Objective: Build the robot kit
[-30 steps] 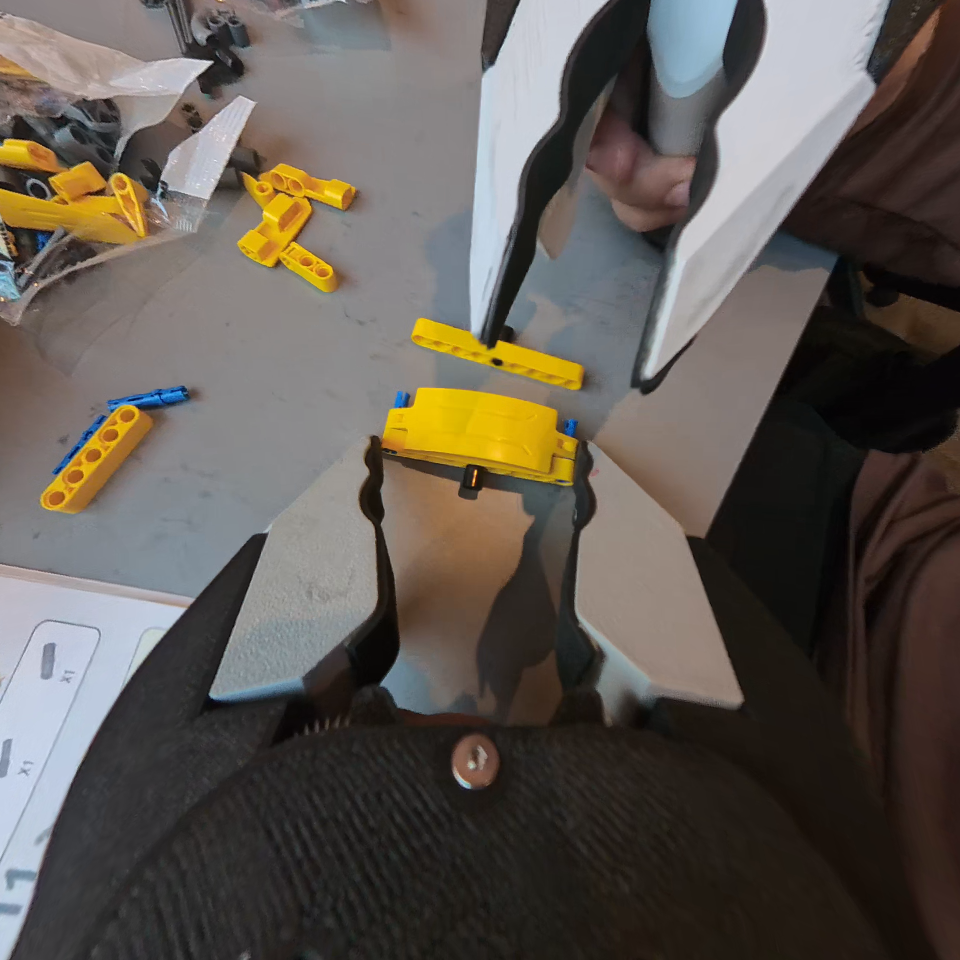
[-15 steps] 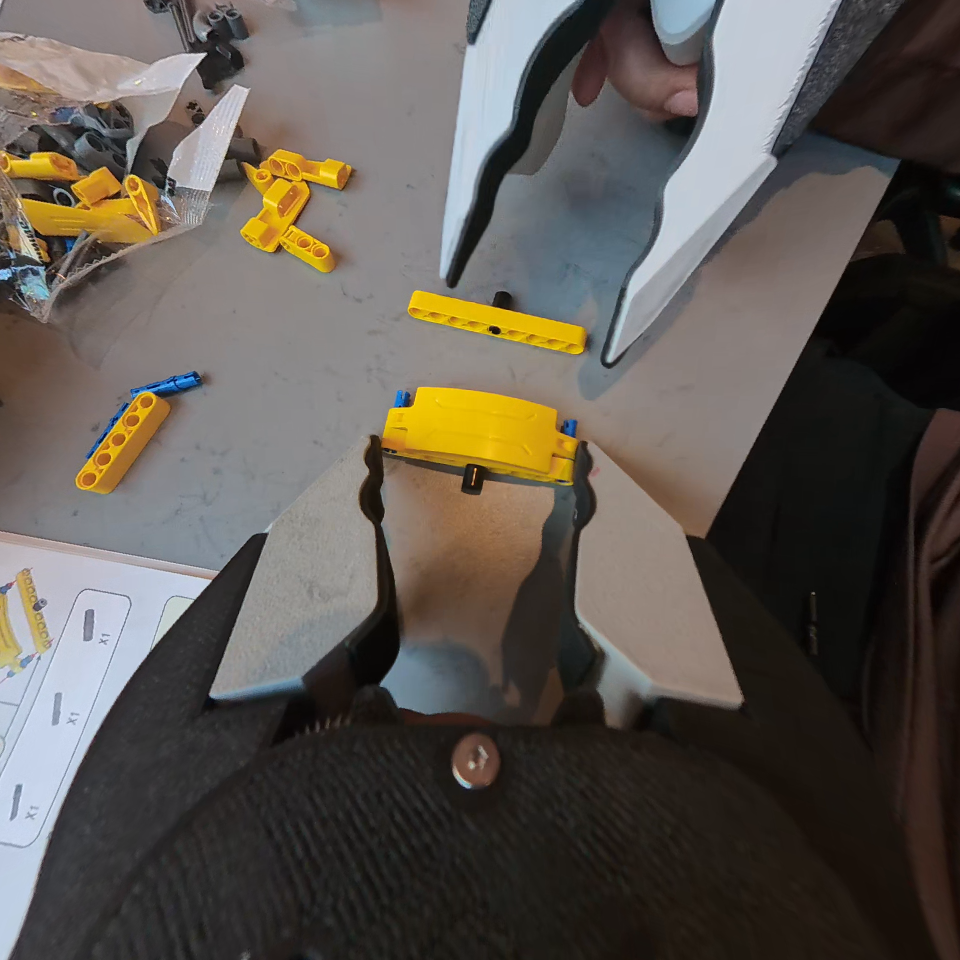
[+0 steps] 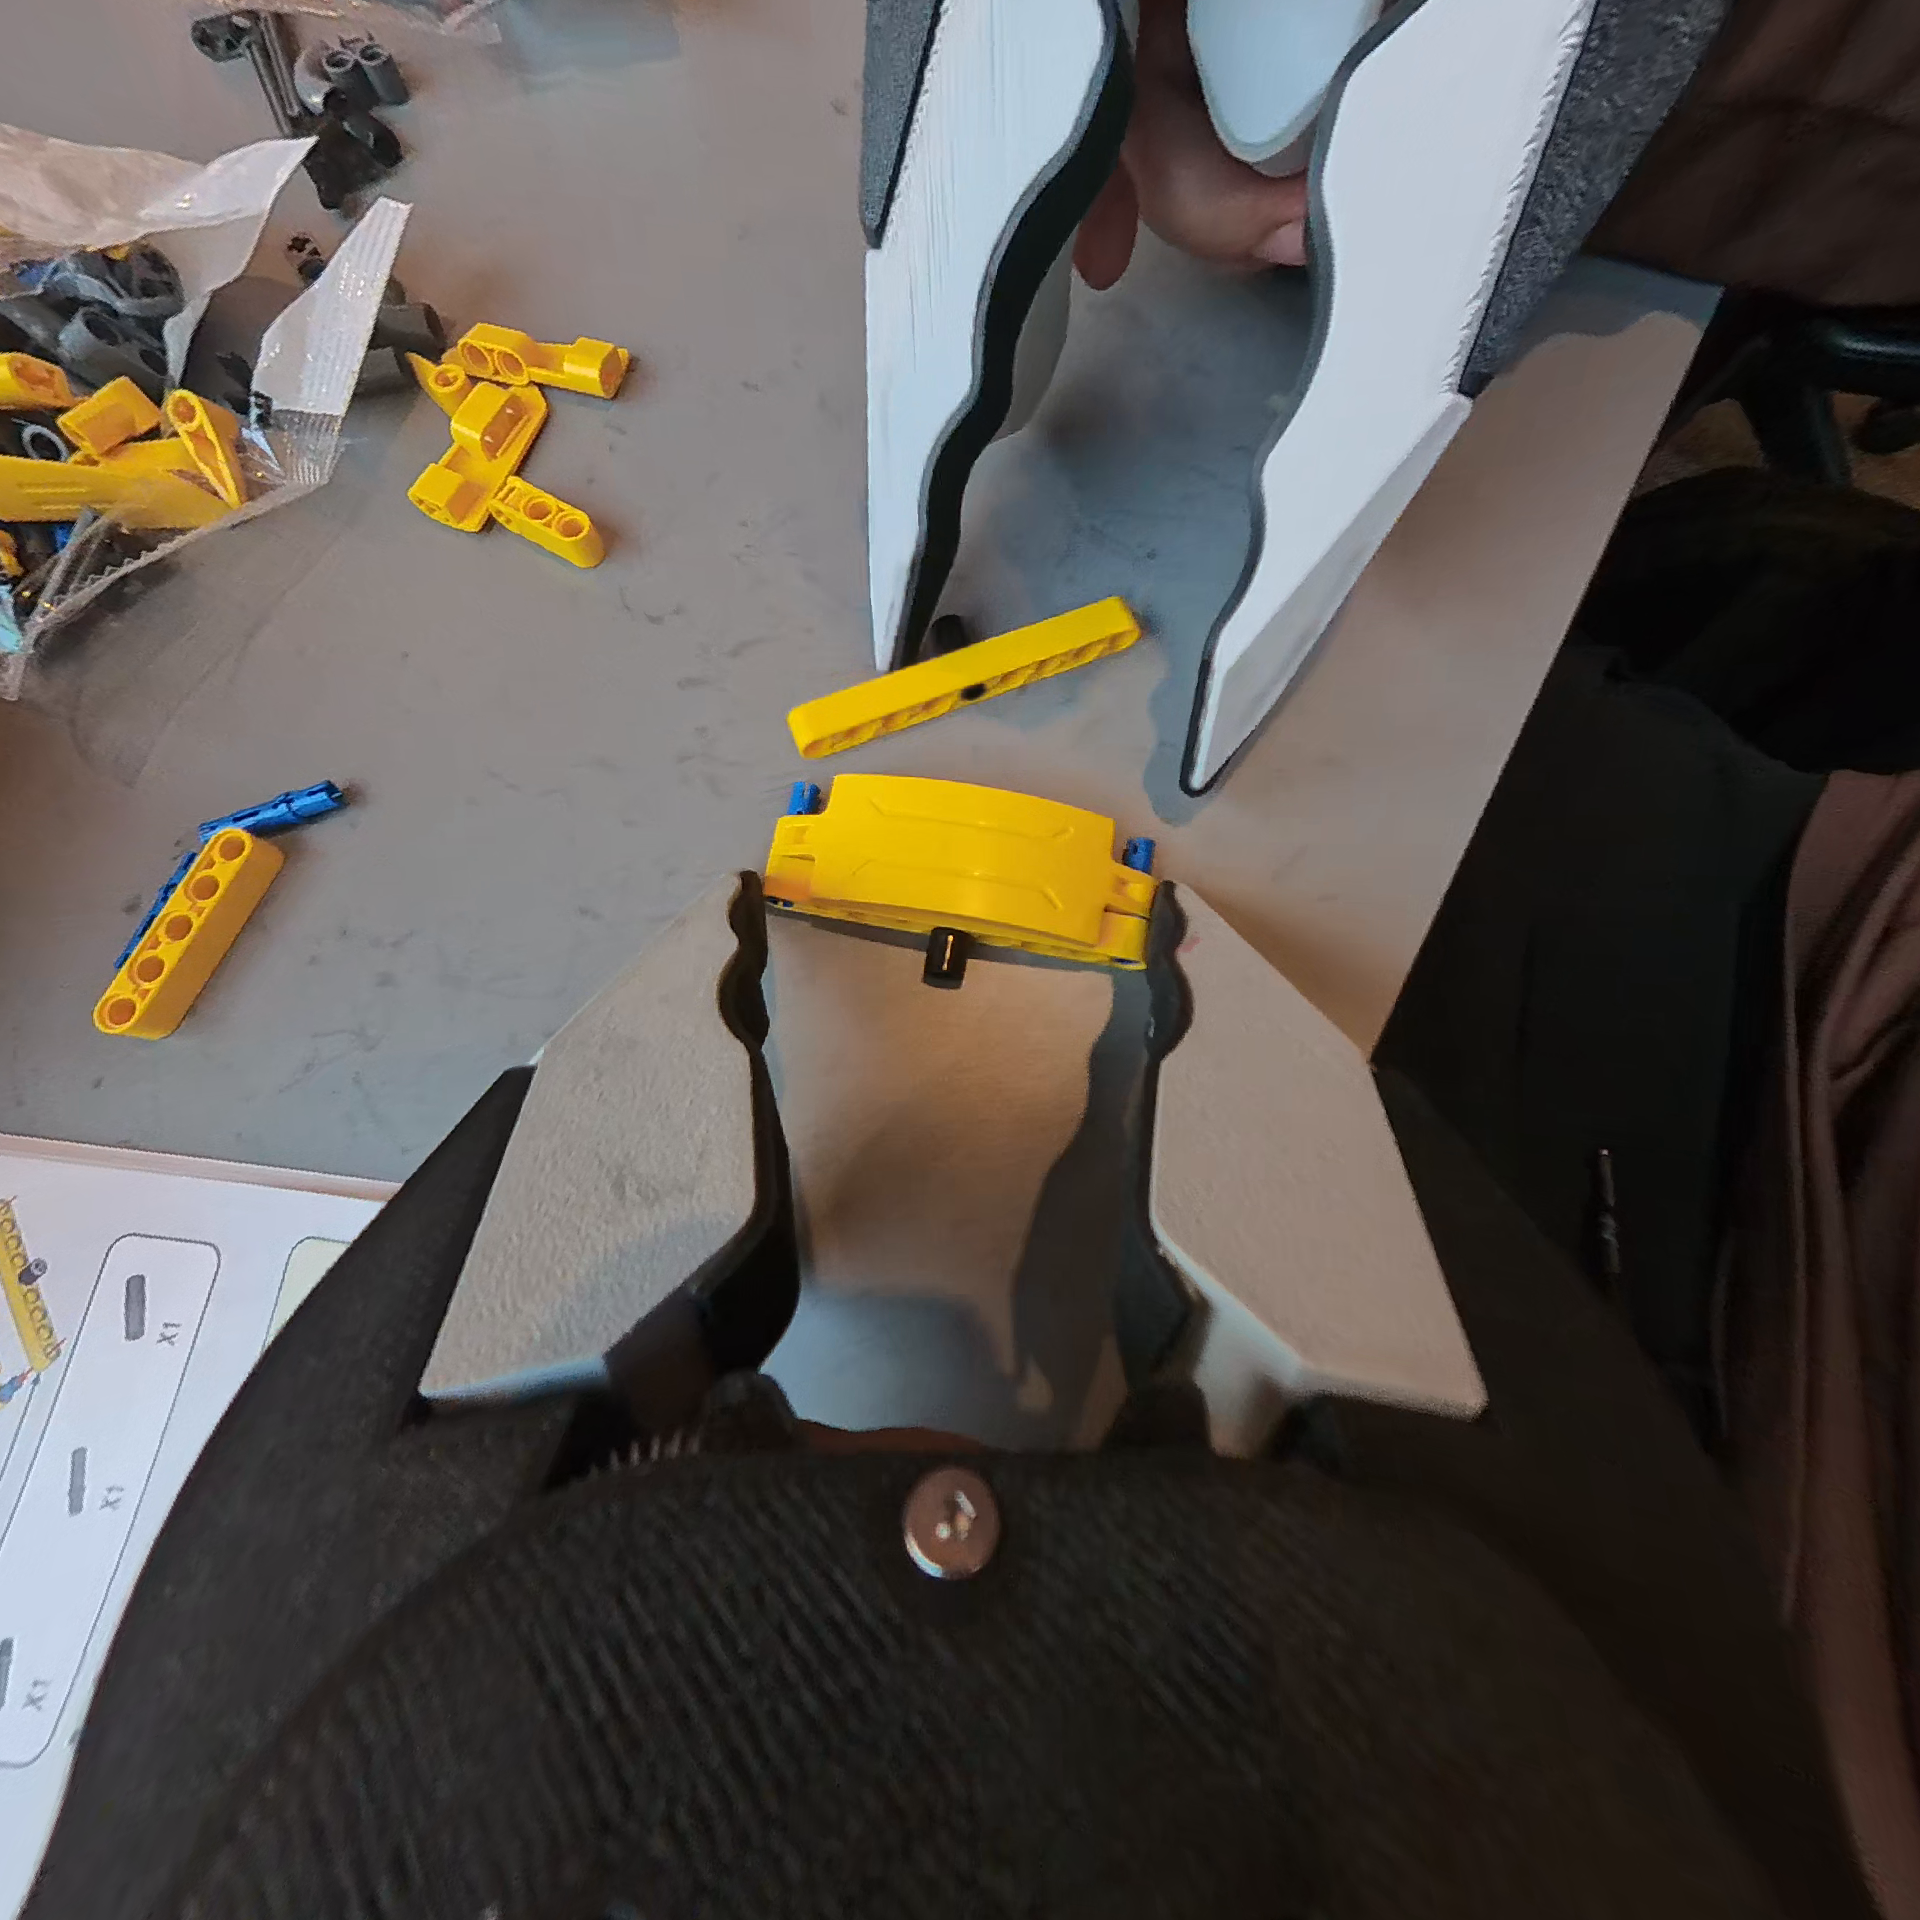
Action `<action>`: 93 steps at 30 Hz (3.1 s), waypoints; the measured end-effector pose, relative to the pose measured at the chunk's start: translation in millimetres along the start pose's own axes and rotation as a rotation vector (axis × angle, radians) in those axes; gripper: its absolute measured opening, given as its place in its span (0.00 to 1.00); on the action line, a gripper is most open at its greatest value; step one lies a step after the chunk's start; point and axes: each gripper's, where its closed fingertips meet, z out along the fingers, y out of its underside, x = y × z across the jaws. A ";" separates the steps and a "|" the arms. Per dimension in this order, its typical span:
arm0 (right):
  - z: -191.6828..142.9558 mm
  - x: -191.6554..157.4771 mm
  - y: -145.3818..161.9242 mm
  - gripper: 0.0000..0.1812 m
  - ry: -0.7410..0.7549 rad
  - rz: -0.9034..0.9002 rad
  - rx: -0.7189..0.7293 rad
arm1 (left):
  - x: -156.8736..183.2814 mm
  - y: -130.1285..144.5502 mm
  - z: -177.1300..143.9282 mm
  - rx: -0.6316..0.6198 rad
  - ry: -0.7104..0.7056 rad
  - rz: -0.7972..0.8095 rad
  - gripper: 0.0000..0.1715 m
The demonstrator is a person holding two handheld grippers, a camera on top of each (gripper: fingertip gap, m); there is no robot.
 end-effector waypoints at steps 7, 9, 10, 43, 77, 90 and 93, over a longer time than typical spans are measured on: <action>-1.2 -1.3 -2.4 0.33 -0.017 0.018 0.018 | 8.1 -0.8 1.2 0.001 0.038 0.026 0.42; -4.4 -0.4 -4.8 0.33 -0.020 0.028 0.042 | 8.1 -0.9 1.1 0.001 0.038 0.027 0.42; -5.6 0.4 -5.0 0.33 -0.019 0.030 0.048 | 8.2 -0.8 1.0 0.001 0.038 0.028 0.42; 0.5 6.6 -11.1 0.12 -0.055 0.198 0.058 | 6.3 -3.3 3.5 0.000 0.015 0.008 0.42; 0.3 16.8 -0.4 0.17 0.007 -0.056 -0.016 | -1.7 -3.9 0.9 0.008 0.136 0.050 0.42; 3.5 14.5 -5.6 0.18 -0.061 -0.014 -0.005 | 2.4 -3.0 3.0 -0.004 0.155 0.138 0.42; 3.3 13.0 -5.3 0.20 -0.068 -0.023 -0.006 | -0.2 -3.3 3.1 -0.003 0.152 0.139 0.42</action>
